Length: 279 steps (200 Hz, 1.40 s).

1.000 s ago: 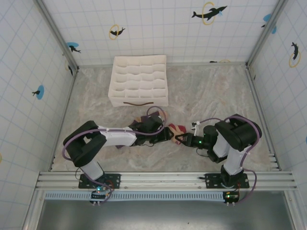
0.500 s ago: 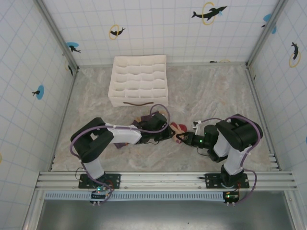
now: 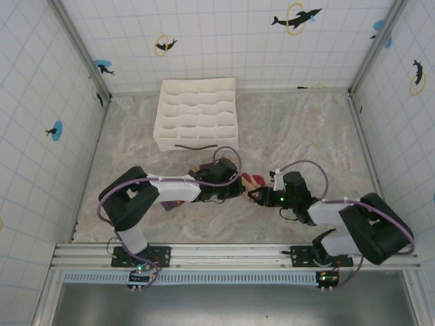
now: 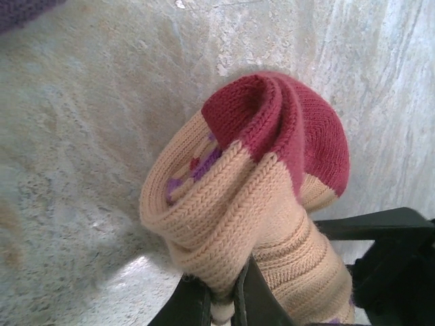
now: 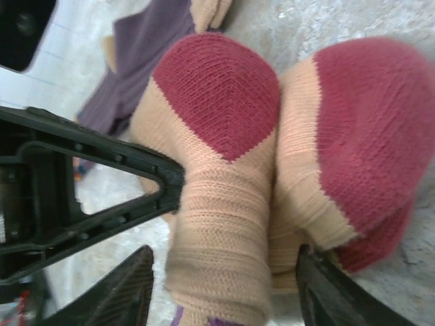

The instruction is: Roll the socks

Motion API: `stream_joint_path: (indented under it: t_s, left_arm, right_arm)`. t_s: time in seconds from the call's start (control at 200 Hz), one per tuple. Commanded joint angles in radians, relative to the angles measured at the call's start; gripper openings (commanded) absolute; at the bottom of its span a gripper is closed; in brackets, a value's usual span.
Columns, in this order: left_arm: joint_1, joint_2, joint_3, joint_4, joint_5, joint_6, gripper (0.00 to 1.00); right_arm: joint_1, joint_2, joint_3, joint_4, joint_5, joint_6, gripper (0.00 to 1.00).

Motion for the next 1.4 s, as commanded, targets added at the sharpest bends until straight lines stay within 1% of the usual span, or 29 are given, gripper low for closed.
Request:
stream_joint_path:
  t_s: [0.0,0.12,0.205,0.33,0.38,0.51,0.656,0.756,0.901,0.981,1.046,1.066,1.106,1.146,1.156,1.191,1.241,1.271,1.321,1.391]
  left_arm:
    - [0.012,-0.009,0.011,-0.185,0.010,0.072,0.00]
    - [0.011,-0.027,0.001,-0.221,0.023,0.090,0.00]
    - [0.011,-0.044,-0.011,-0.237,0.031,0.092,0.00]
    - [0.011,-0.062,-0.024,-0.252,0.053,0.082,0.00]
    - [0.011,-0.068,-0.027,-0.262,0.054,0.073,0.00]
    - [0.011,-0.081,-0.039,-0.275,0.054,0.053,0.00]
    - [0.012,-0.091,-0.053,-0.275,0.070,0.033,0.00]
    - [0.011,-0.093,-0.059,-0.277,0.073,0.024,0.00]
    - [0.011,-0.096,-0.069,-0.279,0.071,0.011,0.00]
    - [0.011,-0.097,-0.073,-0.274,0.072,0.005,0.00]
    - [0.011,-0.101,-0.080,-0.259,0.081,0.000,0.00]
    - [0.011,-0.101,-0.085,-0.249,0.087,-0.003,0.04]
    - [0.012,-0.104,-0.090,-0.239,0.087,-0.013,0.16]
    - [0.013,-0.108,-0.096,-0.229,0.084,-0.021,0.30]
    - [0.013,-0.108,-0.096,-0.226,0.085,-0.023,0.34]
    - [0.012,-0.113,-0.100,-0.215,0.087,-0.028,0.47]
    - [0.012,-0.119,-0.102,-0.208,0.087,-0.035,0.61]
    - [0.013,-0.123,-0.101,-0.205,0.087,-0.035,0.66]
    - [0.012,-0.126,-0.097,-0.203,0.086,-0.034,0.70]
    - [0.012,-0.132,-0.097,-0.195,0.082,-0.029,0.72]
  right_arm:
    - [0.054,-0.077,0.079,-0.359,0.195,-0.140,0.62]
    - [0.110,-0.127,0.138,-0.460,0.301,-0.179,0.65]
    - [0.182,-0.154,0.173,-0.521,0.416,-0.213,0.67]
    - [0.307,-0.172,0.206,-0.529,0.566,-0.274,0.69]
    - [0.347,-0.172,0.208,-0.513,0.600,-0.294,0.69]
    - [0.436,-0.169,0.199,-0.429,0.645,-0.344,0.70]
    - [0.520,-0.115,0.204,-0.364,0.720,-0.385,0.70]
    - [0.544,-0.069,0.200,-0.319,0.744,-0.391,0.69]
    - [0.554,-0.011,0.181,-0.269,0.764,-0.374,0.68]
    - [0.560,0.008,0.163,-0.247,0.775,-0.367,0.65]
    - [0.560,0.018,0.145,-0.228,0.788,-0.359,0.57]
    - [0.560,0.021,0.137,-0.223,0.795,-0.354,0.55]
    - [0.561,0.025,0.123,-0.211,0.809,-0.344,0.48]
    - [0.557,0.027,0.103,-0.191,0.811,-0.339,0.41]
    - [0.554,0.027,0.098,-0.187,0.811,-0.337,0.39]
    - [0.544,0.026,0.076,-0.165,0.790,-0.330,0.32]
    - [0.519,0.019,0.047,-0.132,0.746,-0.317,0.24]
    - [0.503,0.014,0.026,-0.109,0.711,-0.309,0.21]
    - [0.468,0.003,-0.009,-0.062,0.644,-0.292,0.18]
    - [0.401,-0.009,-0.057,0.007,0.536,-0.260,0.15]
